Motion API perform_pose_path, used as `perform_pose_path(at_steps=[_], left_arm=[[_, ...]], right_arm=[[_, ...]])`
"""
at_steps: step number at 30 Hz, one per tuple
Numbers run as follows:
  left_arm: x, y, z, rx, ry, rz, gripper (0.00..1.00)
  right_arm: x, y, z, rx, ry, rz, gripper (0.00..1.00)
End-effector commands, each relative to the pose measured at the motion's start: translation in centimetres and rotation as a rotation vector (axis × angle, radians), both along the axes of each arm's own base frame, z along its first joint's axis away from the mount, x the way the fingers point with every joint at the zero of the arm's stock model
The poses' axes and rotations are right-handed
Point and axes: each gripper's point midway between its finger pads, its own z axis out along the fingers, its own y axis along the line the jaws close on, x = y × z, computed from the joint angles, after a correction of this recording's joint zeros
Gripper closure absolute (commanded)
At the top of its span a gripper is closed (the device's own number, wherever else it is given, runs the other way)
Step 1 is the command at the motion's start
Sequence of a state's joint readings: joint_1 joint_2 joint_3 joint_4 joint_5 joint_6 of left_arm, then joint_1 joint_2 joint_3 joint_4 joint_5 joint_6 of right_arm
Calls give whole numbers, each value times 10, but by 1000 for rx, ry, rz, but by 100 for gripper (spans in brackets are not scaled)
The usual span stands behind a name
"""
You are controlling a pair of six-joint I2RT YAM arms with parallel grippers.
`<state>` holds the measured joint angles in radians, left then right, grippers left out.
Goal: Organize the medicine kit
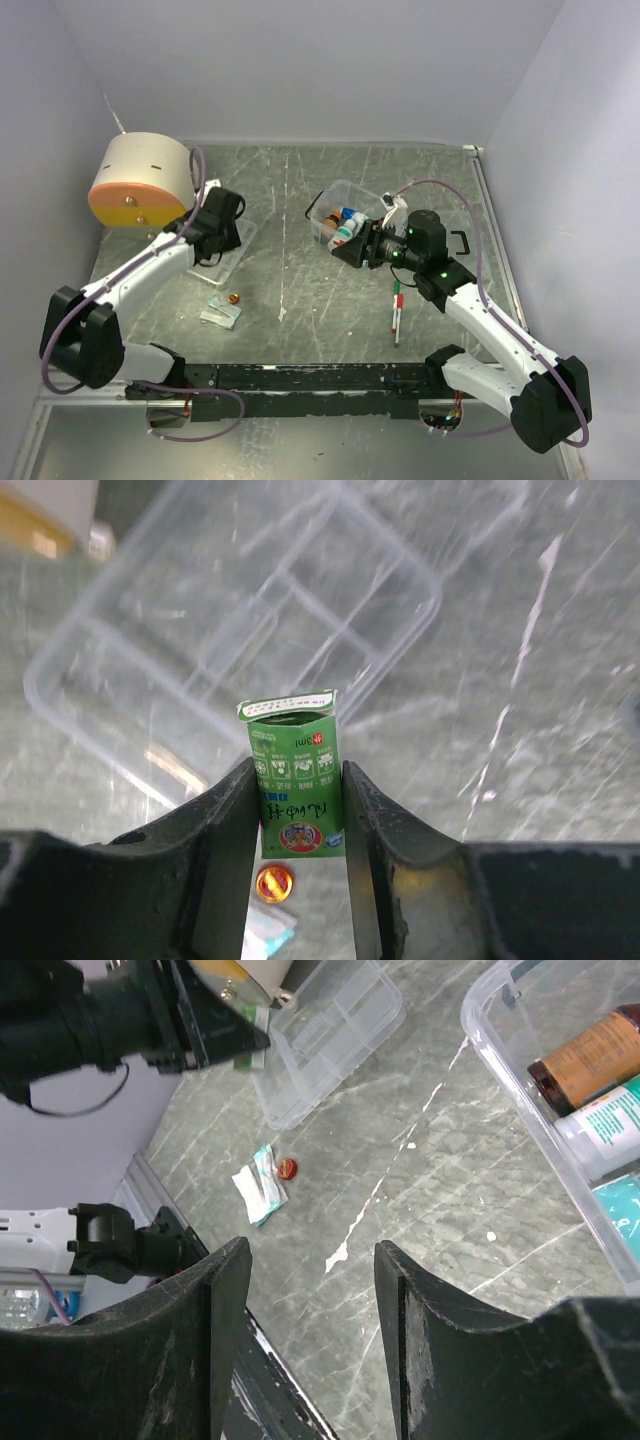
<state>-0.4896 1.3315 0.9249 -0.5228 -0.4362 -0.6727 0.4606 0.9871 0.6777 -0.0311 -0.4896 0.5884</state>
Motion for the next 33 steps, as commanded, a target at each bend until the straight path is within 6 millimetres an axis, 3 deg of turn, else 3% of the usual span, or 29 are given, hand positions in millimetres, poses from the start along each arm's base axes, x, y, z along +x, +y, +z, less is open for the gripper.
perform_pose_path(at_steps=[1, 7, 15, 23, 33], left_arm=[[32, -22, 29, -10, 7, -162, 55], [49, -13, 34, 187, 94, -288, 56], [66, 3, 38, 328, 58, -406, 55], [90, 30, 20, 497, 108, -444, 54], [101, 51, -7, 620, 185, -409, 55]], right_arm=[[-2, 6, 2, 25, -4, 22, 48], [-5, 12, -2, 45, -4, 70, 48], [-16, 5, 13, 47, -54, 71, 48], [-20, 6, 28, 60, -79, 88, 48], [-22, 7, 26, 68, -63, 96, 48]])
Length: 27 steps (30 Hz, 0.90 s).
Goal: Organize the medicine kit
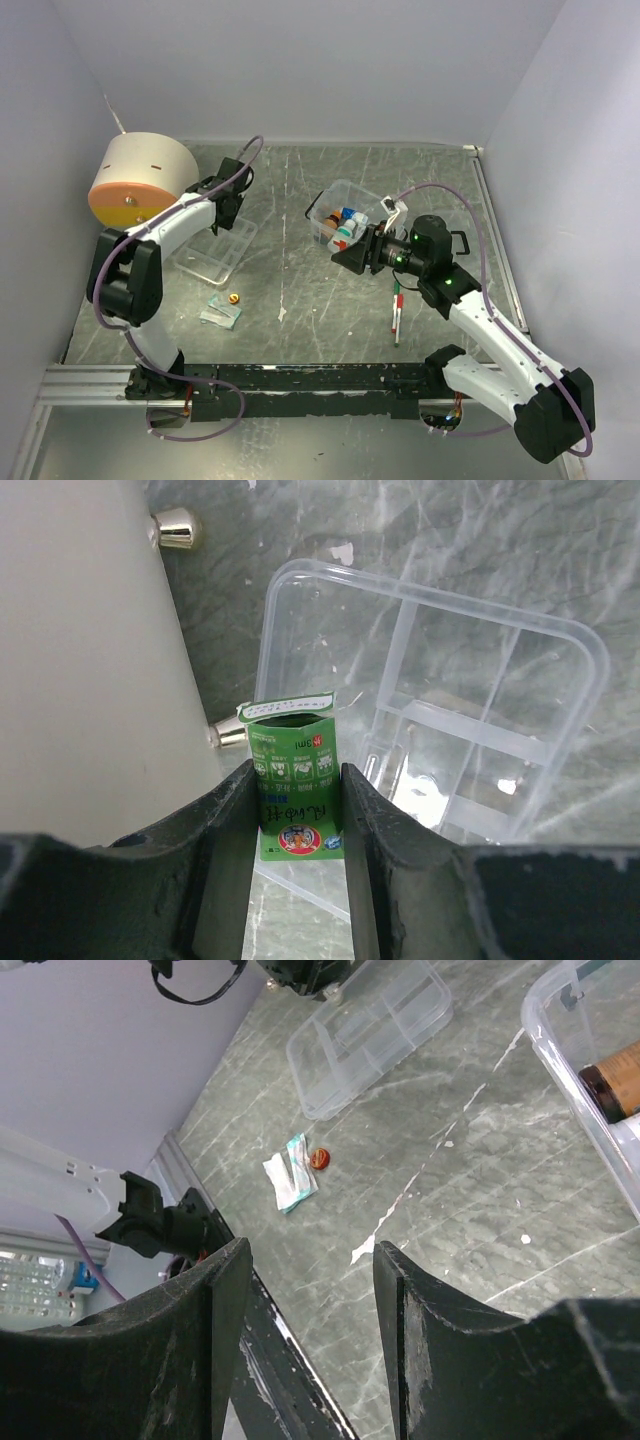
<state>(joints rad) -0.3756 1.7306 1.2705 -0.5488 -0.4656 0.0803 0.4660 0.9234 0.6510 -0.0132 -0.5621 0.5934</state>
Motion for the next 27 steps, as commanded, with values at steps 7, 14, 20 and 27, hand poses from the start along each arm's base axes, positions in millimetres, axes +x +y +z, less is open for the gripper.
perform_pose_path(at_steps=[7, 14, 20, 27], left_arm=[[9, 20, -27, 144, 39, 17, 55], [8, 28, -44, 200, 83, 37, 50], [8, 22, -38, 146, 87, 49, 30], [8, 3, -10, 9, 41, 97, 30]], right_arm=[[1, 5, 13, 18, -17, 25, 48], [6, 10, 16, 25, -11, 34, 48], [6, 9, 18, 24, -20, 28, 48], [5, 9, 14, 34, -12, 27, 48]])
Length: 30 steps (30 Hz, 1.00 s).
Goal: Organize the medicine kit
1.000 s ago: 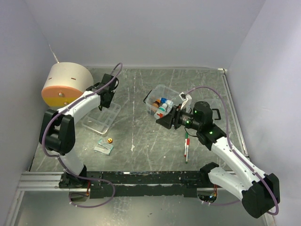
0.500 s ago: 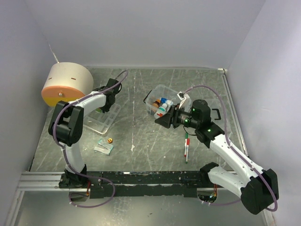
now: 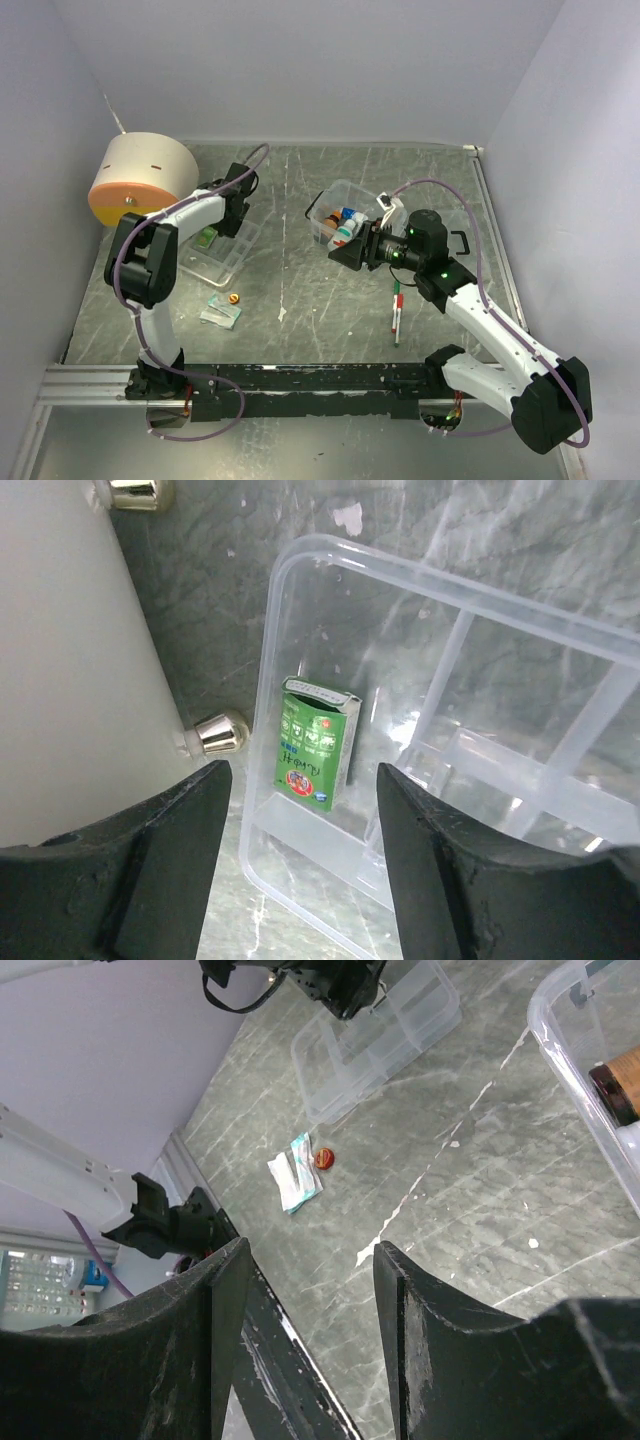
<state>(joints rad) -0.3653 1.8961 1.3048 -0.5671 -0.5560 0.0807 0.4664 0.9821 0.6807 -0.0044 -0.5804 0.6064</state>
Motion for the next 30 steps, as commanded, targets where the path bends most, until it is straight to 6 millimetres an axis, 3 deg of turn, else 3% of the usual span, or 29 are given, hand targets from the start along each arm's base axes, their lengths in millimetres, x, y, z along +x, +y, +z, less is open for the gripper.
perform_pose_path(at_steps=[1, 6, 9, 13, 19, 30], left_arm=[[4, -21, 42, -149, -90, 61, 31], [-13, -63, 62, -339, -130, 84, 32], [-35, -91, 56, -487, -92, 71, 26], [-55, -109, 39, -631, -58, 73, 17], [-65, -89, 10, -546, -41, 183, 12], [-65, -85, -22, -502, -12, 243, 13]], right_arm=[[-1, 3, 15, 32, -42, 10, 48], [-2, 2, 13, 38, -36, 5, 48], [-3, 0, 11, 36, -32, -5, 48], [-5, -2, 8, 34, -25, -16, 48], [-5, -2, 9, 52, -18, -32, 48], [-4, -1, 8, 62, -7, -37, 47]])
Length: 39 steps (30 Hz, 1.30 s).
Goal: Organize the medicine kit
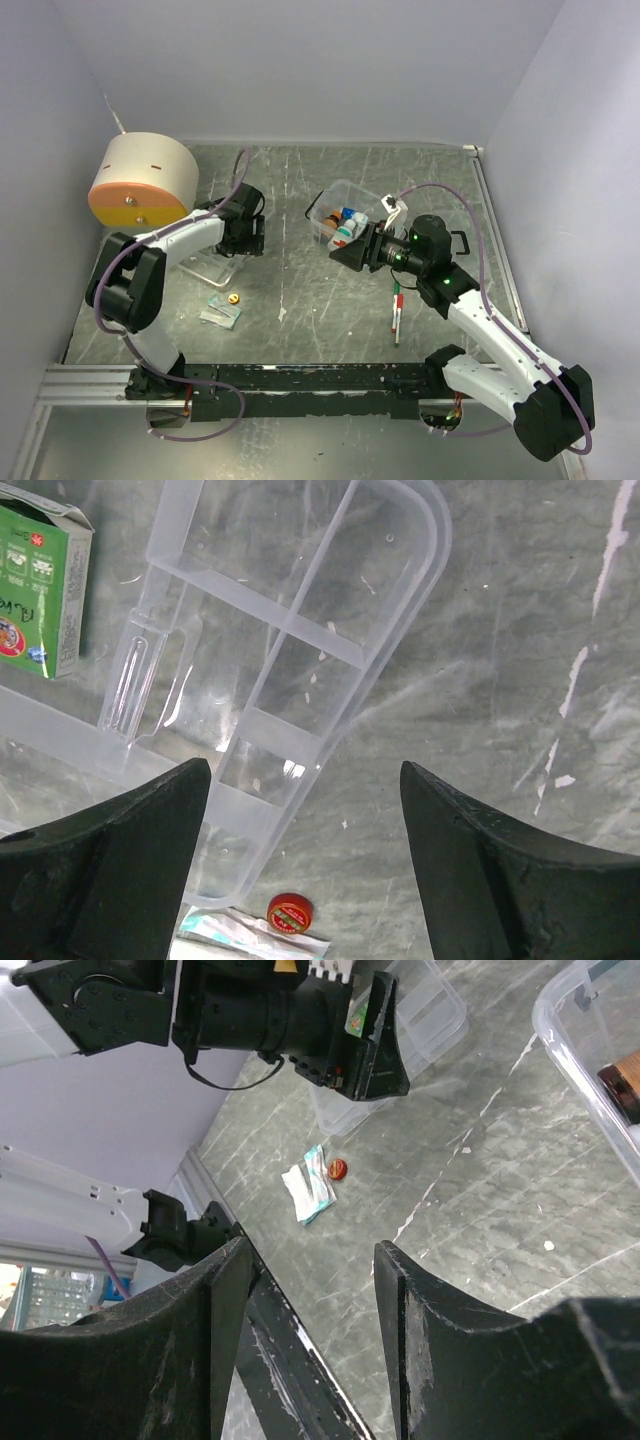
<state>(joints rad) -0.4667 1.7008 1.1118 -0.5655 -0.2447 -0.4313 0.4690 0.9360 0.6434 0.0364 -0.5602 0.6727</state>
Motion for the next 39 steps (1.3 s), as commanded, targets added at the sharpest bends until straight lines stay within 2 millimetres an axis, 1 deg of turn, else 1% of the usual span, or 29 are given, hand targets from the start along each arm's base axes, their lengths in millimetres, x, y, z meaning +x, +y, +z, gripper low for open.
perform_pose_path(at_steps=[1, 4, 6, 8, 10, 11, 13, 18, 22, 23, 26, 28, 30, 34, 36, 38, 39], left_arm=[[4, 1, -13, 7, 3, 33, 14], [7, -5, -14, -14, -7, 31, 18], [10, -13, -12, -46, -18, 13, 20], [14, -21, -11, -66, -17, 3, 27], [17, -27, -9, -59, -17, -1, 30], [18, -32, -9, -63, -18, -6, 32], [19, -49, -7, -89, -19, -34, 34], [13, -81, -11, -91, 5, -90, 38], [4, -104, -12, -85, 12, -119, 37], [1, -108, -13, -91, 19, -124, 35], [-4, -114, -11, -103, 28, -126, 27], [-5, -113, -5, -111, 22, -129, 21], [-8, -116, 8, -129, 19, -174, 17], [-13, -112, 44, -140, -19, -218, 12], [-15, -104, 65, -144, -64, -210, 12], [-19, -91, 87, -143, -123, -177, 14], [-22, -82, 94, -134, -149, -152, 16]], right_arm=[[0, 1, 2, 11, -17, -6, 47], [0, 0, 2, 6, -15, -10, 47], [0, 0, 1, 4, -13, -13, 47], [1, 0, 1, 3, -13, -18, 47], [2, 0, -1, 1, -11, -19, 47], [2, 0, -2, -1, -7, -19, 48], [3, 0, -3, -4, -2, -21, 48], [4, -1, -2, -4, -6, -35, 47], [4, -2, -2, -6, -2, -41, 48], [4, -2, -3, -6, -2, -43, 47], [6, -3, -1, -13, -5, -56, 48], [6, -5, -2, -22, -7, -65, 48], [8, -6, 0, -30, -15, -78, 48], [12, -11, 2, -43, -31, -113, 48], [9, -5, 3, -50, -33, -102, 48], [8, -1, 2, -67, -35, -106, 48], [8, 2, 1, -78, -37, -110, 48]])
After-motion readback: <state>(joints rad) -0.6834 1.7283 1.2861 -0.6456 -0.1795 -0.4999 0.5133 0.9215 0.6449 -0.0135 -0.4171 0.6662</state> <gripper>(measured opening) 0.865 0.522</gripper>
